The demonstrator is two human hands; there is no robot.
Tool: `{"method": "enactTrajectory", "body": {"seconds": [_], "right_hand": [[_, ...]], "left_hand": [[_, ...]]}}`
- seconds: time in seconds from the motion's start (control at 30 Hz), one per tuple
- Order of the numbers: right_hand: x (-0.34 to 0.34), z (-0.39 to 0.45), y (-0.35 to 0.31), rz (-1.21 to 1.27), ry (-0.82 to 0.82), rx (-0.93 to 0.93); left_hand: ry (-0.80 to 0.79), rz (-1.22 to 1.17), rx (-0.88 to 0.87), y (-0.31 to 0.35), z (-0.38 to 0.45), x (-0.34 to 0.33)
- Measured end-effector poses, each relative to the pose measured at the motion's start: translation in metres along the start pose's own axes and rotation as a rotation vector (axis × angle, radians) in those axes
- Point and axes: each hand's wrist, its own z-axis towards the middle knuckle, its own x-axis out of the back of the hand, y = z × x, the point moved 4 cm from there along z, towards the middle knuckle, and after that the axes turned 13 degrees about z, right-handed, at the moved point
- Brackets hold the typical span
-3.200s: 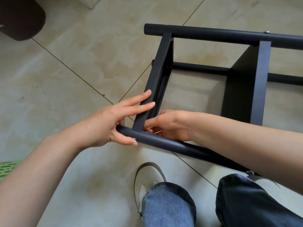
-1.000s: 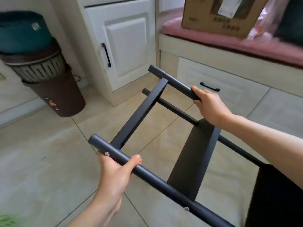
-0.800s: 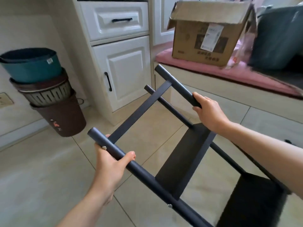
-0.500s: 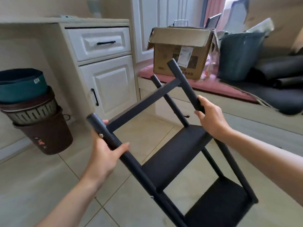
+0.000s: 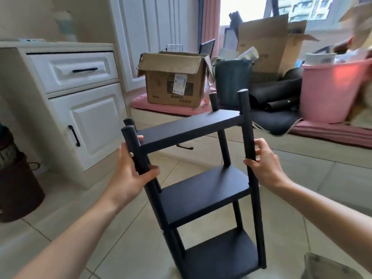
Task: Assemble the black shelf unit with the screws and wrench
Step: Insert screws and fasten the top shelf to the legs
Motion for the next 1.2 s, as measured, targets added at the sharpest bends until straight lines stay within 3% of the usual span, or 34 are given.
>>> {"method": "enactTrajectory", "body": {"seconds": [0.5, 0.67, 0.83, 0.97, 1.1, 1.2], "right_hand": [[0.029, -0.072, 0.045, 0.089, 0.009, -0.176], [0.029, -0.090, 0.041, 0.121, -0.044, -0.172], [0.026, -0.107, 0.032, 0.106, -0.124, -0.204], [0.033, -0.111, 0.019, -0.009, -0.221, -0.220], [0.036, -0.113, 0.009, -0.022, -0.241, -0.271], [0.034, -0.116, 0.009, -0.003, -0.226, -0.268]], "left_hand": [[-0.128, 0.099, 0.014, -0.004, 0.006, -0.031], [-0.044, 0.154, 0.059, -0.008, 0.002, -0.026], [0.082, 0.267, 0.188, -0.007, -0.004, -0.026], [0.080, 0.247, 0.358, 0.011, -0.020, -0.039], [0.054, 0.143, 0.587, 0.043, -0.053, -0.061], [-0.107, -0.128, 0.671, 0.079, -0.076, -0.095]]}}
